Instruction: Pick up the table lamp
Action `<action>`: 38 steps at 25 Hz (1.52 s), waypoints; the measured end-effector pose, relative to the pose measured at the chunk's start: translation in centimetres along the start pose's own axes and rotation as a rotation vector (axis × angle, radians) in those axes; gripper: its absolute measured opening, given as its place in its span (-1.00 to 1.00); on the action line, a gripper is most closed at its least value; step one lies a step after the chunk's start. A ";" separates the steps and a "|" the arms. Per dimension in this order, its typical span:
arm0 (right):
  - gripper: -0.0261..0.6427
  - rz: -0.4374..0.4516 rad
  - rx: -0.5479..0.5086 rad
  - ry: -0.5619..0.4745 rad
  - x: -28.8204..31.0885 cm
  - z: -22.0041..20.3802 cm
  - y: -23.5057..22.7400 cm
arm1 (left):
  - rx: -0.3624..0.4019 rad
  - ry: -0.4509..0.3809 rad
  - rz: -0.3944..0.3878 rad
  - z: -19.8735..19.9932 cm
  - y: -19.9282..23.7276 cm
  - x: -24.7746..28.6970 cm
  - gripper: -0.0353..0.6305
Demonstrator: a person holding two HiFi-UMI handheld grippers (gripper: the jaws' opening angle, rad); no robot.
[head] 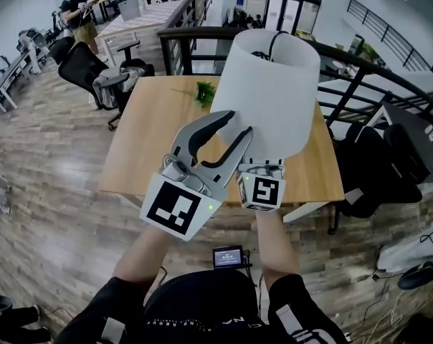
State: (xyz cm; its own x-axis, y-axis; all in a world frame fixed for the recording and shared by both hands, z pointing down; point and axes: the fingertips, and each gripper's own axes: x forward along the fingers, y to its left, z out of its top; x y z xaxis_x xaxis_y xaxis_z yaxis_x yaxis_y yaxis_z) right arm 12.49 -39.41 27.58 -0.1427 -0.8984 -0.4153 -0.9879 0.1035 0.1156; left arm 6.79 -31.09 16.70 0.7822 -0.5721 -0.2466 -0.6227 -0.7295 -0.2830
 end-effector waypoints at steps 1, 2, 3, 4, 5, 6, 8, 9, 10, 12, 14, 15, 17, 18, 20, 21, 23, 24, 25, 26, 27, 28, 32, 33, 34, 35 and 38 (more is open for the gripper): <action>-0.65 -0.006 0.003 0.006 -1.1 0.4 1.2 | 0.001 0.003 -0.005 0.2 -0.3 -1.6 -0.48; -0.65 -0.012 0.005 0.013 -2.2 0.7 2.5 | 0.003 0.003 -0.009 0.5 -0.6 -3.2 -0.48; -0.65 -0.017 0.007 0.019 -3.4 1.0 3.8 | 0.003 0.001 -0.013 0.7 -0.9 -4.8 -0.48; -0.65 -0.022 0.010 0.025 -4.6 1.3 5.1 | 0.001 -0.002 -0.018 1.0 -1.3 -6.4 -0.48; -0.65 -0.028 0.016 0.031 -5.8 1.6 6.3 | -0.001 -0.003 -0.023 1.2 -1.6 -8.0 -0.48; -0.65 -0.035 0.023 0.037 -7.0 1.9 7.5 | -0.004 -0.004 -0.028 1.5 -2.0 -9.6 -0.48; -0.65 -0.049 0.033 0.047 -9.4 2.6 9.5 | -0.003 -0.008 -0.041 2.2 -2.9 -12.2 -0.48; -0.65 -0.055 0.036 0.051 -10.6 3.0 10.2 | 0.002 -0.009 -0.047 2.6 -3.5 -13.4 -0.48; -0.65 -0.060 0.037 0.055 -11.8 3.4 10.9 | 0.002 -0.011 -0.054 3.1 -4.1 -14.5 -0.48; -0.65 -0.070 0.035 0.058 -13.7 4.4 11.9 | -0.017 -0.023 -0.067 4.1 -5.3 -16.4 -0.48; -0.65 -0.078 0.027 0.056 -15.4 5.5 12.7 | -0.028 -0.036 -0.080 5.3 -6.2 -18.0 -0.48; -0.65 -0.080 0.022 0.054 -16.1 6.1 13.0 | -0.027 -0.037 -0.084 5.7 -6.6 -18.7 -0.48; -0.65 -0.085 0.015 0.048 -17.3 7.1 13.3 | -0.032 -0.043 -0.089 6.6 -7.4 -19.7 -0.48; -0.65 -0.088 0.016 0.045 -17.7 7.6 13.4 | -0.043 -0.049 -0.090 7.1 -7.8 -20.1 -0.48; -0.65 -0.095 0.017 0.037 -18.6 8.5 13.2 | -0.061 -0.060 -0.089 8.0 -8.5 -20.8 -0.48; -0.65 -0.098 0.016 0.033 -19.0 8.9 13.0 | -0.066 -0.064 -0.087 8.4 -8.8 -21.1 -0.48; -0.65 -0.103 0.012 0.028 -20.0 9.8 12.5 | -0.066 -0.058 -0.077 9.1 -9.4 -21.8 -0.48; -0.65 -0.106 0.011 0.025 -20.5 10.2 12.2 | -0.065 -0.048 -0.069 9.2 -9.6 -22.1 -0.48; -0.65 -0.108 0.012 0.023 -21.2 10.6 11.9 | -0.067 -0.038 -0.058 9.3 -9.7 -22.3 -0.48; -0.65 -0.109 0.013 0.021 -21.9 11.0 11.5 | -0.068 -0.029 -0.044 9.3 -9.9 -22.6 -0.48; -0.65 -0.110 0.013 0.019 -22.7 11.3 11.0 | -0.064 -0.019 -0.028 9.2 -10.1 -22.8 -0.48; -0.65 -0.108 0.013 0.017 -23.6 11.7 10.5 | -0.054 -0.006 -0.010 8.9 -10.2 -22.9 -0.48; -0.65 -0.095 0.007 0.019 -27.5 13.1 8.0 | -0.029 0.078 0.064 5.9 -11.3 -23.1 -0.48; -0.65 -0.091 0.006 0.025 -28.7 13.5 7.4 | -0.042 0.102 0.081 5.0 -11.9 -23.0 -0.48; -0.65 -0.087 0.005 0.031 -29.9 13.9 6.8 | -0.057 0.128 0.095 4.0 -12.6 -22.8 -0.48; -0.65 -0.080 0.003 0.035 -31.0 14.3 6.3 | -0.068 0.154 0.105 3.1 -13.3 -22.5 -0.48; -0.65 -0.053 -0.010 0.047 -34.3 15.2 5.1 | -0.075 0.227 0.116 0.6 -16.3 -21.9 -0.48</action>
State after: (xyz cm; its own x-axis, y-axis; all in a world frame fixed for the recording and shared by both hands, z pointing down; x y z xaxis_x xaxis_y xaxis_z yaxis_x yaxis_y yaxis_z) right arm 11.41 -1.56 28.72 -0.0867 -0.9218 -0.3778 -0.9933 0.0511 0.1034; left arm -0.15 -6.45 26.14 0.6952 -0.7166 -0.0564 -0.7117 -0.6752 -0.1937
